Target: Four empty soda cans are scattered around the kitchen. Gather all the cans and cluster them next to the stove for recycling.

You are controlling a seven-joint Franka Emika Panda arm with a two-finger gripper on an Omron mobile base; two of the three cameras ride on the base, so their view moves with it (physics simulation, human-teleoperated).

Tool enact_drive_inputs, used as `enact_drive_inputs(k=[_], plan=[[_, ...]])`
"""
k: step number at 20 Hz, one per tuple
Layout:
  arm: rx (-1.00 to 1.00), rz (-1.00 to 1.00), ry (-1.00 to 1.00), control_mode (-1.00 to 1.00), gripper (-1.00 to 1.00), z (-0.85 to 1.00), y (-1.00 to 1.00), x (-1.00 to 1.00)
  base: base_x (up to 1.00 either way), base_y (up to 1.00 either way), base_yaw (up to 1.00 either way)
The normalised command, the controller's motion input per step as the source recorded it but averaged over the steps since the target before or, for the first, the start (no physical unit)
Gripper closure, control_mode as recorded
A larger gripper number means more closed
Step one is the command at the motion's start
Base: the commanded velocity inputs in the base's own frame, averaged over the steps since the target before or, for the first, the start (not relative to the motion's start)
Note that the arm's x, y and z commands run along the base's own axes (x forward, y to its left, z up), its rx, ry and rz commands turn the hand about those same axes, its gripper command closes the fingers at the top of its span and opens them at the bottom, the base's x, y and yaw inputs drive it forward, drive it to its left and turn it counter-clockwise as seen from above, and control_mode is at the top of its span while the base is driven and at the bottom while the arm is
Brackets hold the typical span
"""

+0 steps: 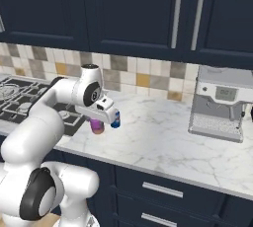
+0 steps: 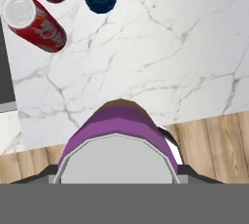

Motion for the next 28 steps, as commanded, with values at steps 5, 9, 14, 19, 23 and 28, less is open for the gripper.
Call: enact_drive_inputs(k=[5, 9, 14, 19, 23, 28], plan=[[-0.01, 0.0, -0.14, -1.0, 1.0, -0.08, 0.05, 0.12, 0.0, 0.0, 0.0], [0.0, 0.0, -0.12, -1.0, 1.0, -0.11, 0.08, 0.14, 0.0, 0.0, 0.0], [0.0, 0.0, 0.05, -1.0, 1.0, -0.18, 0.02, 0.17, 0.0, 0.0, 0.0], [0.0, 0.0, 0.17, -1.0, 1.0, -0.2, 0.0, 0.25, 0.0, 0.0, 0.0], [0.0, 0.0, 0.15, -1.0, 1.0, -0.21, 0.0, 0.31, 0.0, 0.0, 0.0], [0.0, 0.0, 0.01, -1.0, 1.0, -0.2, 0.0, 0.29, 0.0, 0.0, 0.0]])
